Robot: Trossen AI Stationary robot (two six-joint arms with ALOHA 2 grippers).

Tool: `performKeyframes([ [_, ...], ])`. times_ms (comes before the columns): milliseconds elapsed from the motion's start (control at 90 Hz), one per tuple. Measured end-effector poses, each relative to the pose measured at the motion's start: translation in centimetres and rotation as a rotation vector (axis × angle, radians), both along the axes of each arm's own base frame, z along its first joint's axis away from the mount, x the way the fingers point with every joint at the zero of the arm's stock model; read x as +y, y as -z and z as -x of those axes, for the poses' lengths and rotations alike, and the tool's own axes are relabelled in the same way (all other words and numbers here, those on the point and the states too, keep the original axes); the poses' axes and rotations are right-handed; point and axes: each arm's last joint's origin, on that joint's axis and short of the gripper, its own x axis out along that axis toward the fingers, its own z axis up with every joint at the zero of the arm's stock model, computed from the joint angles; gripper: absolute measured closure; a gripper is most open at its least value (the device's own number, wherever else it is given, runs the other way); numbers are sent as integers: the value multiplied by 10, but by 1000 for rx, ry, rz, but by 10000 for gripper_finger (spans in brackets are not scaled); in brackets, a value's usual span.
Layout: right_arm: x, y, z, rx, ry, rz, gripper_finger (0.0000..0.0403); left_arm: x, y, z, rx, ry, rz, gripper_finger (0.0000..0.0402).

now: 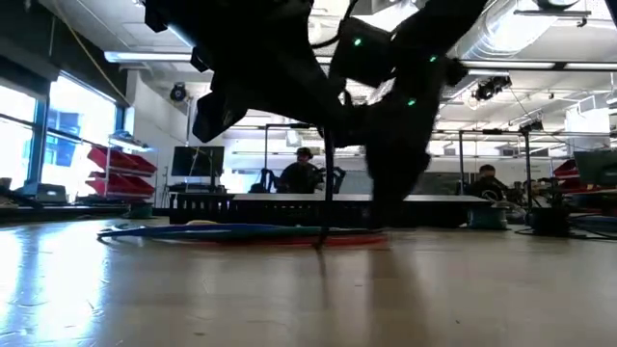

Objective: Ziptie cables
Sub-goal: Wrap the black zip tie around the cables

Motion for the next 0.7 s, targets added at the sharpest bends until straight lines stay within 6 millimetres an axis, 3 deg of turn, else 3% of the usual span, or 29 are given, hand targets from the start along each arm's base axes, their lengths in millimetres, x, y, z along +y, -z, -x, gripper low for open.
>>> performKeyframes([
  [211, 7, -35, 13, -47, 35, -10, 403, 1, 1, 1, 15, -12, 9, 401],
  [356, 8, -71, 23, -185, -77, 14, 403, 5, 1, -1, 14, -25, 10, 401],
  [522, 26, -110, 37, -375, -251, -29, 402, 11, -4, -9, -42, 64, -58, 401],
  [700, 45, -112, 39, -404, -325, -46, 398, 23, -8, -18, -71, 144, -84, 401],
])
